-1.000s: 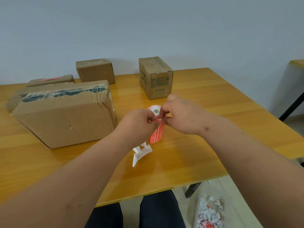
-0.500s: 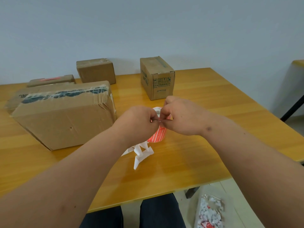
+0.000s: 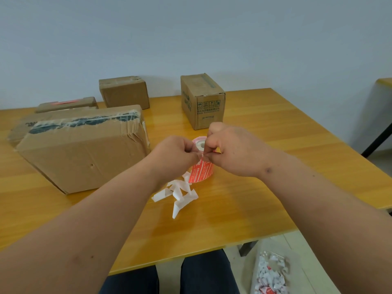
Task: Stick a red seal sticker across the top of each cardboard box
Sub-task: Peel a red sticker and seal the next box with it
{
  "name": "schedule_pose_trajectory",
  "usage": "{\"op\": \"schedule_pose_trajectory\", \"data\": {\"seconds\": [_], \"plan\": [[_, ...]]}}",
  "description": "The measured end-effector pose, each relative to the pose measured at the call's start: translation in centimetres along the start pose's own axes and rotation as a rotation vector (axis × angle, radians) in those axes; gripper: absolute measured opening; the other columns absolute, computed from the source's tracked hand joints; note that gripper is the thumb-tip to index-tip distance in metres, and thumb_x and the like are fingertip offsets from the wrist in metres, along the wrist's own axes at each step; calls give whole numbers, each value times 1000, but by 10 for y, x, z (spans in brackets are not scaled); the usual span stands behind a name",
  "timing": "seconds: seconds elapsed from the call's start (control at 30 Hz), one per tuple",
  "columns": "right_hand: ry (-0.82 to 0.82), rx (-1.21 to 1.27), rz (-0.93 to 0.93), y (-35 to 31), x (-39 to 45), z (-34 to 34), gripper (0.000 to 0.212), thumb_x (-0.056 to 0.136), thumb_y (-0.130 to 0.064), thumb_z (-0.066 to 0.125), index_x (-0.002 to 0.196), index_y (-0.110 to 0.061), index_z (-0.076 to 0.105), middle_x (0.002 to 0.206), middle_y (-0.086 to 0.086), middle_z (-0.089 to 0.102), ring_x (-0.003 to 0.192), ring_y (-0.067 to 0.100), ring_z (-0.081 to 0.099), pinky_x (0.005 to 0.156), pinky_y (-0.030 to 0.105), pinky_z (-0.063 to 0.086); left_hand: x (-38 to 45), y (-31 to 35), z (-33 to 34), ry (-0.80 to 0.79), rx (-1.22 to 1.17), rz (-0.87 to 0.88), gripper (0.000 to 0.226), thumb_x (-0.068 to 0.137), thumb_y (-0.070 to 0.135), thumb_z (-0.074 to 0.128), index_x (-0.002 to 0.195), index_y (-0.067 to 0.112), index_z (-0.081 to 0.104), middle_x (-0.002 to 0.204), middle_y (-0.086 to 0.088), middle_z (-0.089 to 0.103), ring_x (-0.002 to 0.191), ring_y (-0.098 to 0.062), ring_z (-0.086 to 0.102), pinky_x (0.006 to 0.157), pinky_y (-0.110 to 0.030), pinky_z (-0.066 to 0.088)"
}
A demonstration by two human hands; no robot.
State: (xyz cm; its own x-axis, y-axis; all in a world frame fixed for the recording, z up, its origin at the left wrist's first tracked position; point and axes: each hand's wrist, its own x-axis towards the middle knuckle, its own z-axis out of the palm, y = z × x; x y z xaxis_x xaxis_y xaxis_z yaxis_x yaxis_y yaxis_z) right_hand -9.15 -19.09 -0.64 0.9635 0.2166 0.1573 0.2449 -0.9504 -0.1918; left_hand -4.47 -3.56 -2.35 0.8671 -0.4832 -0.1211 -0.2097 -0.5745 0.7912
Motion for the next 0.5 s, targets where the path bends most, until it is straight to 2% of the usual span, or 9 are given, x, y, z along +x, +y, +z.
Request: {"op": "schedule_pose_trajectory", "data": {"seconds": [0.13, 0.23, 0.3, 0.4, 0.5], "plan": [[9, 51, 27, 3, 1, 1, 17, 91, -28, 62, 93, -15, 72, 98, 2, 52, 84, 18, 55, 65, 28, 42, 3, -5, -2, -19, -109, -48, 15, 93, 22, 62, 85, 13, 71, 69, -8, 59, 62, -18, 45, 61, -33, 41], [-3, 84, 69, 5, 2, -3, 32, 85, -34, 68, 114, -21, 68, 99, -4, 51, 87, 11, 52, 63, 18, 38, 2, -4, -5, -27, -99, -38, 17, 94, 26, 61, 84, 16, 71, 69, -6, 63, 61, -15, 47, 61, -30, 42], [-10, 80, 79, 6, 4, -4, 39, 82, -34, 71, 119, -24, 63, 98, -7, 50, 87, 9, 52, 63, 16, 36, 2, -2, -7, -24, -82, -27, 18, 95, 28, 60, 84, 18, 72, 72, -6, 66, 61, -14, 49, 61, -29, 43], [-22, 47, 75, 4, 6, -5, 18, 83, -33, 71, 94, -20, 66, 99, -3, 48, 85, 12, 51, 60, 16, 35, 0, 2, -10, 0, -76, 12, 24, 95, 31, 59, 83, 15, 71, 59, 1, 59, 52, -9, 45, 54, -26, 40], [-50, 43, 66, 1, 6, -6, 13, 86, -32, 69, 80, -24, 60, 101, -2, 45, 78, 10, 43, 58, 16, 30, -3, 4, -14, 28, -6, 54, 28, 95, 41, 57, 86, 18, 71, 47, 14, 50, 38, 0, 40, 42, -13, 34]]}}
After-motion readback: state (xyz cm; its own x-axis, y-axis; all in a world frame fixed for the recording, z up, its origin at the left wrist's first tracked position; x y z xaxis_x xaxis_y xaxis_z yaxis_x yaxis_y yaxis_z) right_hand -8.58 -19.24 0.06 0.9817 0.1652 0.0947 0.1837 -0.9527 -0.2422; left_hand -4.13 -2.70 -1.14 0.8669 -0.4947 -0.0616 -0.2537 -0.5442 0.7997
